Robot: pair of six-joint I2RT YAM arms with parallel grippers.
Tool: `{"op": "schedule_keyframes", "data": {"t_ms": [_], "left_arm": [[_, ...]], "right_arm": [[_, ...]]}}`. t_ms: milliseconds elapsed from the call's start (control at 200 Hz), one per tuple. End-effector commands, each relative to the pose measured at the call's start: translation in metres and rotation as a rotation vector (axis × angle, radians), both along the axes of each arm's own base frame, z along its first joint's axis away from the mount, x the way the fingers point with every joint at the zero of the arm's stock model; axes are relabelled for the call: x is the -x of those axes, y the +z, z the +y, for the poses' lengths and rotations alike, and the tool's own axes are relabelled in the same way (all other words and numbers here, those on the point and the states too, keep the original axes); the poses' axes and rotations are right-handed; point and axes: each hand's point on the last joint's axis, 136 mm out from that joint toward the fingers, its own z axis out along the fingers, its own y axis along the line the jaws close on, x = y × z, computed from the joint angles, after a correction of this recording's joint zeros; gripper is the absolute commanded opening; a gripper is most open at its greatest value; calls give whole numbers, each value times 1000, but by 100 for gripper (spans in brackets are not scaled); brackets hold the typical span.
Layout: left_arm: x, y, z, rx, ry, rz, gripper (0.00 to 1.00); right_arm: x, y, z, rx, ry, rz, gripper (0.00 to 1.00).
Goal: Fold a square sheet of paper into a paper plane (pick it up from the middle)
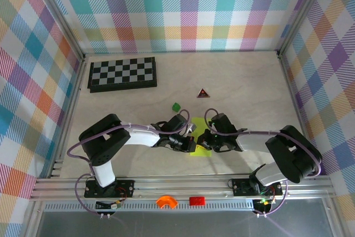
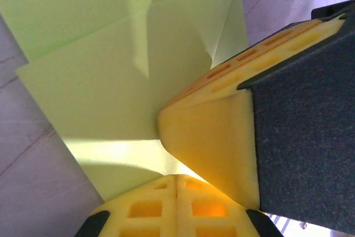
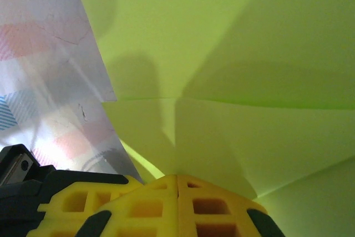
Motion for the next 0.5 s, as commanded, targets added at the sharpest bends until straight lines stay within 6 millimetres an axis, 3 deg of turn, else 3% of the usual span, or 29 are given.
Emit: {"op": "schedule_keyframes", "data": {"t_ms": [0,110,270,495], "left_arm": [[17,-42,35,-169,24,64,3],[17,-43,34,-168,20,69,3],[16,-42,33,-167,20,65,3],[16,-41,33,-164,25,61,3]], "right_arm": [[11,-34,-39,133,-86,74,0],[-6,-25,-51,97,-131,41,0],[-22,6,-37,-3,-97,-43,1],[-6,22,-18,-69,-46,-73,2]]}}
